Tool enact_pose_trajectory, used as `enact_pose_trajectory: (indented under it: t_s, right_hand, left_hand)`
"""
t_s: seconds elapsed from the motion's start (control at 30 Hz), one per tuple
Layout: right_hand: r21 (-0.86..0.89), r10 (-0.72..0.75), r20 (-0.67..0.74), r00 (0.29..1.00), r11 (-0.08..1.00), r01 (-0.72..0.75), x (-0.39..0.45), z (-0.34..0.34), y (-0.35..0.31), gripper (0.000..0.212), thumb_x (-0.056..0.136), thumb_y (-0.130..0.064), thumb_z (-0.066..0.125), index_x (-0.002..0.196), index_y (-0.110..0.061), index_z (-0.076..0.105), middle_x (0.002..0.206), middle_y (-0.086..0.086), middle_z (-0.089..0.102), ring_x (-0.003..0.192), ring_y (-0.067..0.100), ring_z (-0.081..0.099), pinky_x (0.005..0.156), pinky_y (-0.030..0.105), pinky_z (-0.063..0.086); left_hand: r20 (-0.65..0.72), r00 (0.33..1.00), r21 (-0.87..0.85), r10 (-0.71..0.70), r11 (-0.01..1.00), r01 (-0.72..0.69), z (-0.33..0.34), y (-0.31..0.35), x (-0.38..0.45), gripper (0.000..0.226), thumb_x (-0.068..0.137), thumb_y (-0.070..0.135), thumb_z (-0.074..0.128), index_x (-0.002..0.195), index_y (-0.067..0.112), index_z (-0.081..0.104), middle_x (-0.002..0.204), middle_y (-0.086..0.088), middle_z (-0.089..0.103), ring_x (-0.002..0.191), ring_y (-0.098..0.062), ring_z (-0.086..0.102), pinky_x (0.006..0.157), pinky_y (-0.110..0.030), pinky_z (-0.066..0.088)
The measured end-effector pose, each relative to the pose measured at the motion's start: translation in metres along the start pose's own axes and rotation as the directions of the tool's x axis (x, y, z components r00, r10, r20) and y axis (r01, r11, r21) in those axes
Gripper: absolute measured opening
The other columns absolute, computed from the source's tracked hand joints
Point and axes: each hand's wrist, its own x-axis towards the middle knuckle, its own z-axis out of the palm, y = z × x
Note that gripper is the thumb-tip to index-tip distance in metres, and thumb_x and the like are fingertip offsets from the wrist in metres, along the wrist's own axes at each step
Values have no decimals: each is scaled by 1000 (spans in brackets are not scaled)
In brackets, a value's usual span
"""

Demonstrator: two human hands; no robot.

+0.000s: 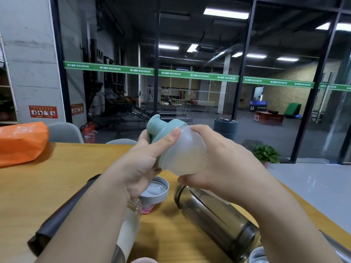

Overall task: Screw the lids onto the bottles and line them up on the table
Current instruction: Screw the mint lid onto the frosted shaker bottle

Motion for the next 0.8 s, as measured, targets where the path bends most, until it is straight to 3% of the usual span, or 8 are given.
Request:
enact_pose_trajectory:
  t_s: [0.17,0.27,0.4,0.6,0.7,0.8]
  right_hand:
    - [165,-3,45,999,986,-4,1,-2,8,80,62,-63,70,128,-45,29,117,-22,45,101,4,51,80,29,49]
    - [280,-15,74,997,960,-6,1,-3,11,78,60,-63,72,126,-45,35,109,-23,52,91,-2,56,73,27,52]
    - [346,-34,102,994,938,-3,1,-4,15,85,58,-64,72,130,-45,33,106,-22,56,86,-1,61,72,29,56]
    - [505,-84,137,987,863,3,-1,-10,22,79,58,-66,75,123,-59,30,99,-24,62,81,-10,64,65,16,54]
    - [629,-127,178,976,777,-13,-2,-14,24,72,52,-69,73,115,-61,38,96,-27,66,81,-1,70,64,21,56]
    - [713,-161,200,967,700,-31,-2,-13,26,74,50,-64,67,119,-55,44,97,-18,70,82,9,72,65,24,57]
  left_hand:
    - [107,994,-12,30,999,-29,-11,2,-2,75,60,31,81,129,27,50,112,-2,71,98,-18,69,91,-37,51]
    - [180,982,-35,50,998,-45,-17,3,-3,82,54,29,83,129,27,51,117,-5,69,104,-21,67,95,-38,51]
    - [254,964,-80,75,995,-57,-23,4,-4,106,39,32,95,134,27,47,110,-4,71,95,-17,69,79,-29,57]
    - [364,916,-147,168,982,-122,-27,4,-7,102,50,29,93,139,25,44,118,-8,66,103,-22,65,85,-30,54]
    - [423,884,-172,201,975,-139,-29,9,-10,102,54,29,92,142,23,41,123,-10,64,108,-23,63,91,-32,52]
    - [456,865,-179,210,974,-142,-30,13,-12,103,55,28,91,144,21,39,125,-12,61,108,-24,62,91,-32,52]
